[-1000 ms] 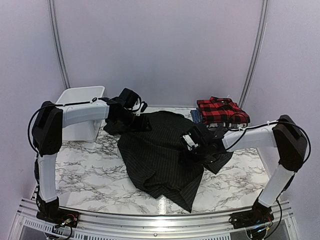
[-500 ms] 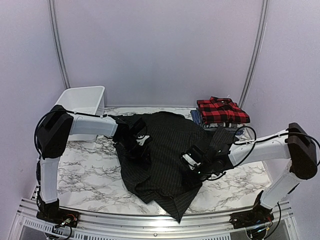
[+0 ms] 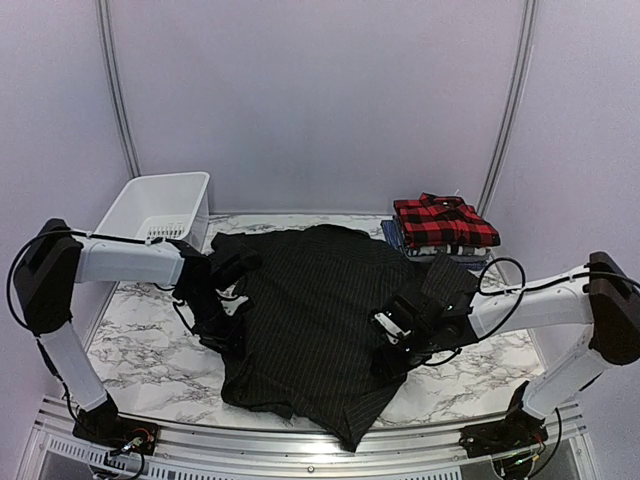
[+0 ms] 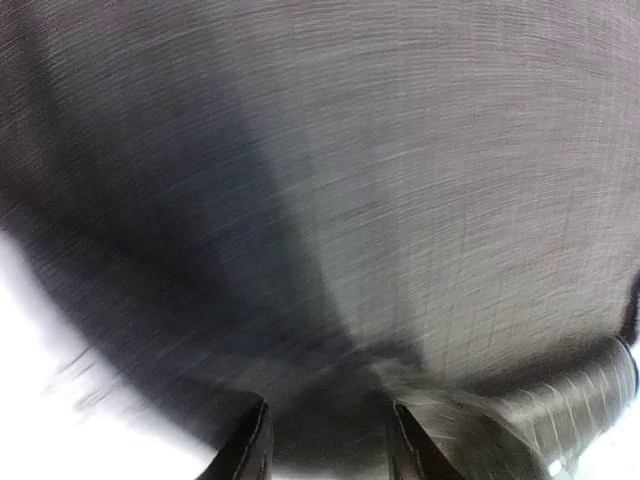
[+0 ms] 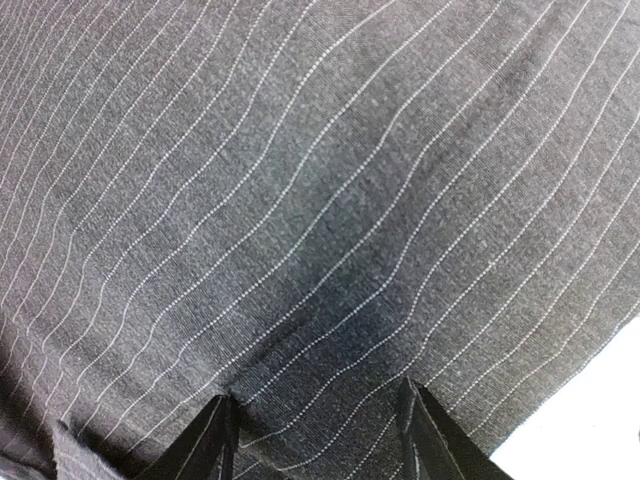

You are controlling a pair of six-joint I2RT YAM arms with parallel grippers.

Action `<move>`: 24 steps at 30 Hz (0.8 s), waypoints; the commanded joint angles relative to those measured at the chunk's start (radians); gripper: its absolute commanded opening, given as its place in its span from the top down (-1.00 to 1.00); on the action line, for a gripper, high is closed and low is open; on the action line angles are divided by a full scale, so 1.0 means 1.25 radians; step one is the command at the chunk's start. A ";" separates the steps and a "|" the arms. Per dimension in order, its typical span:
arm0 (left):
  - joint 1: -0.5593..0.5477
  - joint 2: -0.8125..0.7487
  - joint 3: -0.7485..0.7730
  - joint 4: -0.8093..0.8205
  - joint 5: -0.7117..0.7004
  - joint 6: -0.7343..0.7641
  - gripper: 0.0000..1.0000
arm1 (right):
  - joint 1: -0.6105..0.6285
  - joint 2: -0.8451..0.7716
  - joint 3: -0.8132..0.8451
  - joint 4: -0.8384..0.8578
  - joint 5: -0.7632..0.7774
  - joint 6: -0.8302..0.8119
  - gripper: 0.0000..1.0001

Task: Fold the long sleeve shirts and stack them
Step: Adjust the flattened shirt at the center of the board.

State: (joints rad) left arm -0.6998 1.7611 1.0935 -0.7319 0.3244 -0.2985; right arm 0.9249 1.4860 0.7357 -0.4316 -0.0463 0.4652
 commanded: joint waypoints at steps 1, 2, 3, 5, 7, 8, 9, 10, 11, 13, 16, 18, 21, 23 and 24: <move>0.055 -0.092 -0.050 -0.098 -0.163 -0.015 0.18 | 0.005 -0.006 -0.034 -0.053 -0.002 0.017 -0.09; 0.068 -0.109 -0.066 -0.102 -0.176 -0.024 0.18 | 0.005 -0.009 -0.038 -0.054 -0.002 0.017 -0.10; 0.078 -0.125 -0.081 -0.103 -0.186 -0.035 0.18 | 0.005 -0.011 -0.042 -0.055 -0.002 0.017 -0.09; 0.094 -0.156 -0.105 -0.108 -0.217 -0.048 0.18 | 0.004 -0.018 -0.045 -0.058 -0.001 0.018 -0.10; 0.098 -0.189 -0.101 -0.116 -0.236 -0.058 0.18 | 0.005 -0.025 -0.043 -0.069 0.000 0.019 -0.10; 0.098 -0.203 -0.090 -0.121 -0.233 -0.063 0.18 | 0.006 -0.031 -0.035 -0.080 0.005 0.020 -0.10; 0.098 -0.219 -0.078 -0.121 -0.216 -0.066 0.18 | 0.006 -0.039 -0.027 -0.089 0.008 0.018 -0.09; 0.093 -0.234 -0.061 -0.122 -0.203 -0.073 0.18 | 0.008 -0.048 -0.018 -0.101 0.012 0.018 -0.10; 0.081 -0.244 -0.043 -0.121 -0.193 -0.079 0.18 | 0.012 -0.056 -0.006 -0.112 0.017 0.018 -0.10; 0.032 -0.247 0.003 -0.118 -0.190 -0.091 0.16 | 0.030 -0.065 0.019 -0.128 0.025 0.018 -0.10; -0.058 -0.221 0.060 -0.103 -0.192 -0.121 0.15 | 0.067 -0.050 0.059 -0.143 0.030 0.022 -0.10; -0.104 -0.196 0.085 -0.064 -0.186 -0.148 0.15 | 0.097 -0.032 0.074 -0.140 0.033 0.029 -0.10; -0.159 -0.142 0.104 0.026 -0.156 -0.195 0.15 | 0.137 0.000 0.084 -0.121 0.028 0.044 -0.10; -0.199 -0.082 0.142 0.067 -0.140 -0.203 0.15 | 0.168 0.021 0.083 -0.119 0.027 0.059 -0.10; -0.223 -0.048 0.174 0.075 -0.149 -0.199 0.15 | 0.180 0.025 0.079 -0.122 0.027 0.071 -0.10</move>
State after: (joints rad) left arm -0.9100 1.5738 1.2331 -0.7456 0.1146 -0.4976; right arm 1.0958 1.4807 0.8196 -0.5728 -0.0174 0.5037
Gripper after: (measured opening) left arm 0.425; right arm 0.548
